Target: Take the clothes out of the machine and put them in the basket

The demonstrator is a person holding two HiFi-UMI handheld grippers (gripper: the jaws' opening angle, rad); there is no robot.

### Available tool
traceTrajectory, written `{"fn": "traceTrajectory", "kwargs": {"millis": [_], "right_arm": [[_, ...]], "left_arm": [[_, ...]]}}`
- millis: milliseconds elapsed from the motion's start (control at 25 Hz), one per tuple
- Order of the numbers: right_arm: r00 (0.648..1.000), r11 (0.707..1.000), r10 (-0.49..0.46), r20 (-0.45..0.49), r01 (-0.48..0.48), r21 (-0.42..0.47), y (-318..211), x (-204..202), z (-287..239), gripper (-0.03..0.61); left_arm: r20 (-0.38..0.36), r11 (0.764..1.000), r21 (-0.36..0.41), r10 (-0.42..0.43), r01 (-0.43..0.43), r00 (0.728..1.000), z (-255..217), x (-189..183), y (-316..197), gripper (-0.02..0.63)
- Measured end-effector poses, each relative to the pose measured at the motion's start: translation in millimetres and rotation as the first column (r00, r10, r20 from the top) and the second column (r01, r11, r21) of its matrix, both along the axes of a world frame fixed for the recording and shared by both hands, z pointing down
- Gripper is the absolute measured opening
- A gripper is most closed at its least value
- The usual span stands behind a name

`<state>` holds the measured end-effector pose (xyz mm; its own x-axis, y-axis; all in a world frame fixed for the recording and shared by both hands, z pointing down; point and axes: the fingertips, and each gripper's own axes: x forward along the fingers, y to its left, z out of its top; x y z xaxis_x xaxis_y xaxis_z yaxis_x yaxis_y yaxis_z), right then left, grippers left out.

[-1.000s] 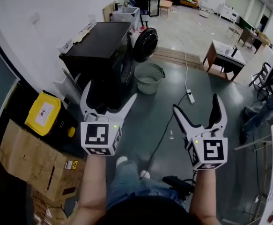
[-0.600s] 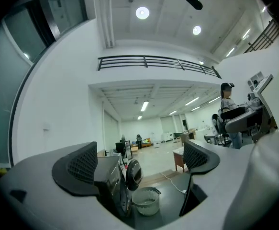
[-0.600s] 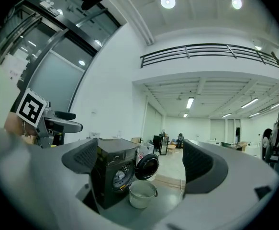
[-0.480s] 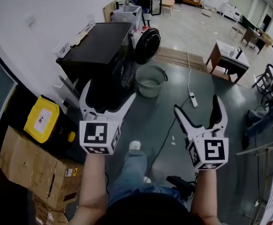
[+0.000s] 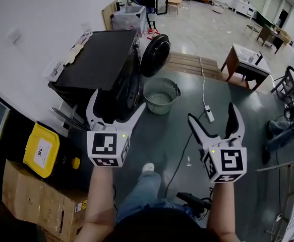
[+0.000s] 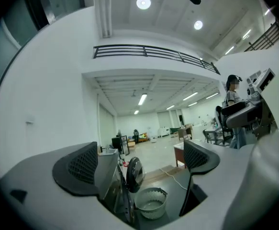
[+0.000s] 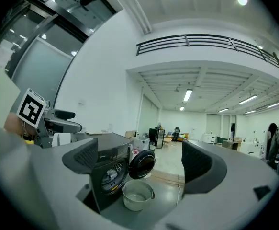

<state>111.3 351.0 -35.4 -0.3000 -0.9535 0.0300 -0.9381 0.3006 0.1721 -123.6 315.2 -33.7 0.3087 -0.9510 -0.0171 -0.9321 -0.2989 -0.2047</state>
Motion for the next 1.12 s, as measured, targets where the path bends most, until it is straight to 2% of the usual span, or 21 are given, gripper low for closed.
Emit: {"fn": "traceTrajectory", "kwargs": {"millis": [240,440,1120], "right_arm": [[0.999,0.998,0.036,0.0,-0.036,-0.044,-90.1,-25.4,7.6,0.54],[0.998,0.997,0.061,-0.026,-0.062,-0.051,-136.8,-43.4,2.6,0.537],[0.994,0.99,0.108,-0.021,-0.109,-0.085,-192.4,-34.9,17.1,0.528]], "left_arm": [[-0.01,0.998,-0.049,0.03,-0.03,1.0,11.8,-23.8,-91.7,0.545],[-0.033,0.995,-0.075,0.061,-0.064,0.998,14.7,-32.7,-145.1,0.545],[-0.053,0.99,-0.126,0.06,-0.066,0.997,34.5,-33.9,-209.4,0.545]]}}
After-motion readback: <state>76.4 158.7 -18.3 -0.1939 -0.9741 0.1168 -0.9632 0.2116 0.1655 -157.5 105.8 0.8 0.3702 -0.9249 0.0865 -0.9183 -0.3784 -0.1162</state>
